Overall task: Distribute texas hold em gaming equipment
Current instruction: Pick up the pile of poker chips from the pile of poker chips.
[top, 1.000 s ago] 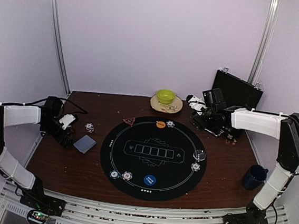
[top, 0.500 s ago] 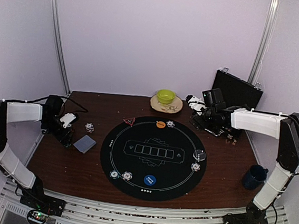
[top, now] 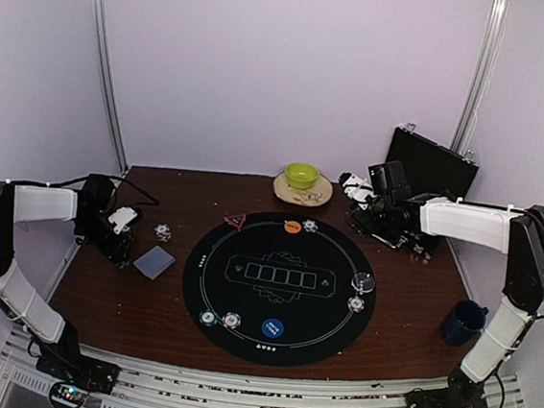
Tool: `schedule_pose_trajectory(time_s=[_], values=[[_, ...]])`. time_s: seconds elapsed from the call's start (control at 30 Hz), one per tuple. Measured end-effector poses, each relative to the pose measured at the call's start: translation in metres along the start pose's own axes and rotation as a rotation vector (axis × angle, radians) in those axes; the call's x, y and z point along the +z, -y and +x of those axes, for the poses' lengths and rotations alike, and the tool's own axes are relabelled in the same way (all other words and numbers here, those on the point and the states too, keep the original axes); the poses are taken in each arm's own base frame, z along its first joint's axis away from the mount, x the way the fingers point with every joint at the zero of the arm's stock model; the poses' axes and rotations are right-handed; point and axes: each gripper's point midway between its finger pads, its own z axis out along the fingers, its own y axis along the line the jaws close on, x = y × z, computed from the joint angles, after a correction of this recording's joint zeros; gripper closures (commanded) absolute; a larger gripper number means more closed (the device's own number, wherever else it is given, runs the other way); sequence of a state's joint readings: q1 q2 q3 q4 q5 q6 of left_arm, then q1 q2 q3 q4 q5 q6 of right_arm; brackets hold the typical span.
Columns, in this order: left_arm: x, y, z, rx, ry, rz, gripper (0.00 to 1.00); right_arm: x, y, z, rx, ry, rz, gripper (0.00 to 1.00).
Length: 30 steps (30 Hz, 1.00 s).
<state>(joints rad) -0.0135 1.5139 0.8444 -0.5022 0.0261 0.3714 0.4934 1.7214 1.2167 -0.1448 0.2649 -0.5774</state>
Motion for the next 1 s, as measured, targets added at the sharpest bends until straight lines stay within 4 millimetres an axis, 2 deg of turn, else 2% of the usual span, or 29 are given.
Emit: schedule_pose_trajectory(time_s=[0.3, 0.53, 0.87, 1.0], values=[[0.0022, 0.0001, 0.0016, -0.002, -0.008, 0.003, 0.45, 0.0001, -0.0008, 0.0000, -0.002, -0.001, 0.000, 0.00], [0.0023, 0.0001, 0.0018, -0.002, -0.008, 0.003, 0.52, 0.0000, -0.0023, 0.0000, -0.004, -0.001, 0.000, 0.00], [0.0023, -0.0007, 0.0012, -0.002, -0.006, -0.001, 0.70, -0.0001, -0.0036, 0.0000, -0.007, -0.001, 0.000, 0.00], [0.0021, -0.0008, 0.0011, -0.002, -0.006, -0.002, 0.82, -0.0004, -0.0043, -0.0007, -0.010, 0.000, 0.001, 0.00]])
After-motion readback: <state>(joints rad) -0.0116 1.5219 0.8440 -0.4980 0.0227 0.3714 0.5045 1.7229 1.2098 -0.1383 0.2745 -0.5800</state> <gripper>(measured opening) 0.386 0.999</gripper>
